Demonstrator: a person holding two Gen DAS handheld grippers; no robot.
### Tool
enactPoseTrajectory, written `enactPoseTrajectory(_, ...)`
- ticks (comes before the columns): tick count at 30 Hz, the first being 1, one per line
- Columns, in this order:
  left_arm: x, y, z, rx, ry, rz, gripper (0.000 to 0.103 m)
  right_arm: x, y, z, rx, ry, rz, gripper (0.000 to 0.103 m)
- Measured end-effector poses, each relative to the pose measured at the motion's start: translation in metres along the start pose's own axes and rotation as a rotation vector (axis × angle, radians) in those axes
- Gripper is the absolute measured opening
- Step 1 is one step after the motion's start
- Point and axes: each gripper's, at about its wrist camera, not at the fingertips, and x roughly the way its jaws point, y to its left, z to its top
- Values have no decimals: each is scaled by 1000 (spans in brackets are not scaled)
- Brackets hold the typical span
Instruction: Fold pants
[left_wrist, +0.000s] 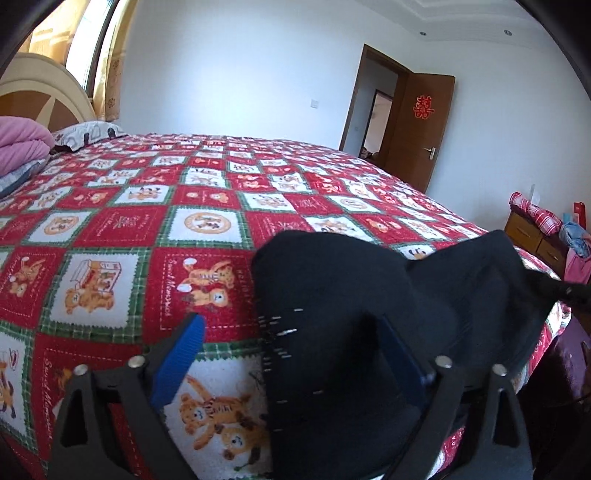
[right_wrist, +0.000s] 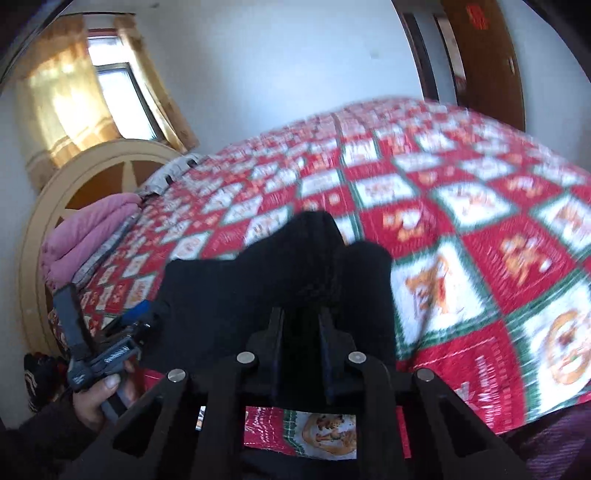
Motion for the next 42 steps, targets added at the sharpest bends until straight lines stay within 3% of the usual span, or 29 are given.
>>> enactPoseTrajectory(3, 2, -3, -2, 15, 9, -3, 99, -11, -9, -1, 7, -5, -50, 17)
enactPoseTrajectory(8, 15, -6, -12, 55, 64, 18, 102, 20, -45, -17, 101, 183, -85, 21)
enactPoseTrajectory(11, 12, -3, -9, 46, 51, 24, 102, 10, -46, -10, 104, 145, -160, 36)
enactPoseTrajectory(14, -3, -1, 1, 35, -26, 65, 102, -15, -32, 5, 47, 5, -235, 36)
enactPoseTrajectory(18, -3, -4, 25, 35, -66, 48, 103, -19, -3, 30, -20, -84, -75, 43)
enactPoseTrajectory(20, 12, -8, 33, 47, -24, 48, 103, -2, 7, 37, -40, -73, 20, 43)
enactPoseTrajectory(22, 32, -8, 35, 83, 16, 101, 103, 23, 8, 41, -12, -30, 77, 43)
enactPoseTrajectory(24, 47, -3, 33, 87, 71, 122, 103, 48, -1, 40, 60, 20, 50, 43)
enactPoseTrajectory(27, 56, 10, 30, 11, 109, 98, 103, 70, -33, 32, 177, 61, 0, 43)
enactPoseTrajectory(31, 54, 6, 27, 18, 105, 111, 103, 74, -67, 28, 297, 75, 117, 42)
enactPoseTrajectory(34, 44, 10, 28, -27, 110, 101, 103, 67, -61, 27, 275, 66, 104, 42)
enactPoseTrajectory(39, 28, 15, 24, -38, 104, 109, 103, 32, -30, 25, 129, 17, -35, 43)
enactPoseTrajectory(42, 19, 14, 21, -40, 109, 96, 103, 12, -20, 13, 66, 32, -54, 44)
